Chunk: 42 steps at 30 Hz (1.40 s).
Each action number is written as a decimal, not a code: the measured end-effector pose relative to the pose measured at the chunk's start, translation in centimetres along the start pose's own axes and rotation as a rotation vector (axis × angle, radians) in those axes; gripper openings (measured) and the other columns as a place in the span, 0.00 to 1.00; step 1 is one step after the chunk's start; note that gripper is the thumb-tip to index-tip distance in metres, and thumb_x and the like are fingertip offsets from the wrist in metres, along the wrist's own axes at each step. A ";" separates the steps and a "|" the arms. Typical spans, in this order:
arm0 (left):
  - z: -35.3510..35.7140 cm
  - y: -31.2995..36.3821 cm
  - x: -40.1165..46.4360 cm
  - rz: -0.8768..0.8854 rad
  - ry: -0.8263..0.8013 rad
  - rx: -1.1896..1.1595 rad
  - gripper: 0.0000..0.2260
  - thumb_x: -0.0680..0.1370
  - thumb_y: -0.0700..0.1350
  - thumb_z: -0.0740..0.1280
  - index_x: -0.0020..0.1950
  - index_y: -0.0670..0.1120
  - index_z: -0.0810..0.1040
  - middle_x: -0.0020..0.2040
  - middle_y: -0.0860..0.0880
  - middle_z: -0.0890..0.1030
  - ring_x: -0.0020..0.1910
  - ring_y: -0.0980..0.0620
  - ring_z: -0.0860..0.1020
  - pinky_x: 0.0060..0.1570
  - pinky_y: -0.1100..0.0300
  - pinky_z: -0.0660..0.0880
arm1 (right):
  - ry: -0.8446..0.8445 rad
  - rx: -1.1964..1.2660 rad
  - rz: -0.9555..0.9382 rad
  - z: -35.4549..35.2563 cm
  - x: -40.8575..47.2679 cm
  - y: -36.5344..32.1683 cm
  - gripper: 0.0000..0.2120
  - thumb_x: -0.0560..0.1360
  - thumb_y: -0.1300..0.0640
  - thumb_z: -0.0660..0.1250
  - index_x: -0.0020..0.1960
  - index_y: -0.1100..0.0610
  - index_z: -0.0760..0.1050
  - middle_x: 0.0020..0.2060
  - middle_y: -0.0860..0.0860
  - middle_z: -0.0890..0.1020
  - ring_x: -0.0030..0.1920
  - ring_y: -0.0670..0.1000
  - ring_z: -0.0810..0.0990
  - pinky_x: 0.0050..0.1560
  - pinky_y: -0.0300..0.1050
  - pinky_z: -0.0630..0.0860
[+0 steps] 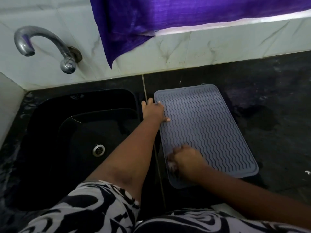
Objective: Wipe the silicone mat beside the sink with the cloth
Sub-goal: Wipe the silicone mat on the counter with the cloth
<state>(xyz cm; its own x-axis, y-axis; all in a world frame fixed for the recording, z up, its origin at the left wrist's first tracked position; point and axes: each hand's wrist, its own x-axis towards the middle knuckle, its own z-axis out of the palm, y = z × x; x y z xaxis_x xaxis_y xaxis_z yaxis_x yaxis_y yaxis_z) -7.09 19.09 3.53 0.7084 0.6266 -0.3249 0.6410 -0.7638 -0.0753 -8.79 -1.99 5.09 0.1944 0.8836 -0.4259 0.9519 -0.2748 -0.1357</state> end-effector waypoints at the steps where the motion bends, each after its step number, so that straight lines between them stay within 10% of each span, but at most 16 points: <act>1: 0.1 0.1 -0.1 -0.004 0.003 0.005 0.33 0.72 0.69 0.64 0.70 0.50 0.69 0.65 0.47 0.74 0.70 0.44 0.60 0.68 0.41 0.55 | -0.060 0.010 -0.041 0.7 -1.5 -0.2 0.16 0.76 0.51 0.63 0.62 0.51 0.76 0.60 0.52 0.76 0.61 0.57 0.72 0.58 0.54 0.73; 9: 0.2 0.4 -0.7 -0.006 -0.035 0.014 0.35 0.75 0.68 0.60 0.77 0.52 0.60 0.76 0.50 0.63 0.74 0.42 0.54 0.70 0.39 0.51 | -0.213 0.168 -0.044 -4.0 -3.3 -0.5 0.08 0.72 0.55 0.67 0.48 0.58 0.80 0.40 0.53 0.80 0.46 0.56 0.81 0.46 0.45 0.78; 12: -0.1 0.6 -1.2 -0.013 -0.054 0.000 0.34 0.77 0.66 0.59 0.78 0.53 0.57 0.79 0.54 0.56 0.75 0.42 0.53 0.71 0.39 0.52 | 0.028 0.177 0.022 -4.6 0.6 0.4 0.12 0.72 0.58 0.67 0.55 0.54 0.80 0.50 0.54 0.82 0.52 0.56 0.80 0.50 0.46 0.78; 16: -0.2 0.9 -1.6 -0.039 -0.066 0.016 0.34 0.77 0.66 0.58 0.79 0.54 0.55 0.79 0.55 0.54 0.75 0.43 0.53 0.71 0.40 0.53 | -0.132 -0.044 0.006 -0.9 -0.6 -0.9 0.21 0.78 0.48 0.61 0.67 0.57 0.71 0.64 0.57 0.73 0.65 0.63 0.69 0.62 0.59 0.72; 22: 0.0 0.9 -1.5 -0.053 -0.079 0.020 0.34 0.78 0.66 0.58 0.79 0.54 0.53 0.80 0.56 0.52 0.75 0.42 0.52 0.71 0.39 0.52 | -0.349 0.198 -0.047 -0.1 -7.5 -0.1 0.13 0.74 0.53 0.68 0.54 0.59 0.78 0.52 0.55 0.81 0.50 0.56 0.80 0.48 0.45 0.78; 25: 0.0 1.1 -1.6 -0.057 -0.095 0.033 0.34 0.78 0.65 0.57 0.80 0.53 0.51 0.80 0.56 0.51 0.75 0.43 0.52 0.71 0.39 0.53 | -0.129 0.441 0.155 -2.6 -5.3 1.5 0.17 0.70 0.58 0.71 0.56 0.57 0.70 0.50 0.56 0.79 0.46 0.56 0.82 0.41 0.46 0.79; 34: -0.1 1.0 -2.0 -0.050 -0.119 -0.011 0.35 0.78 0.65 0.56 0.80 0.54 0.49 0.80 0.56 0.49 0.76 0.42 0.51 0.71 0.39 0.53 | -0.212 -0.170 0.049 1.2 -4.1 -2.1 0.26 0.76 0.50 0.63 0.70 0.61 0.63 0.65 0.62 0.67 0.64 0.67 0.67 0.63 0.68 0.66; 42: -1.8 0.0 -1.1 0.036 -0.165 0.013 0.30 0.76 0.66 0.59 0.76 0.55 0.63 0.77 0.52 0.60 0.74 0.42 0.54 0.70 0.39 0.52 | 0.021 0.703 0.117 -7.5 -1.9 6.1 0.04 0.74 0.58 0.69 0.46 0.57 0.81 0.42 0.52 0.84 0.42 0.50 0.82 0.47 0.46 0.79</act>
<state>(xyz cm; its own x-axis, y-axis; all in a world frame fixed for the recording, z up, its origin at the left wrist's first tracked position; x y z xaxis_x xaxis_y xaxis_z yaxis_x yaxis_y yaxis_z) -7.34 18.65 5.62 0.6723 0.5652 -0.4781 0.6112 -0.7882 -0.0724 -1.59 -2.50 11.79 0.2970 0.8386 -0.4566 0.5473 -0.5414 -0.6382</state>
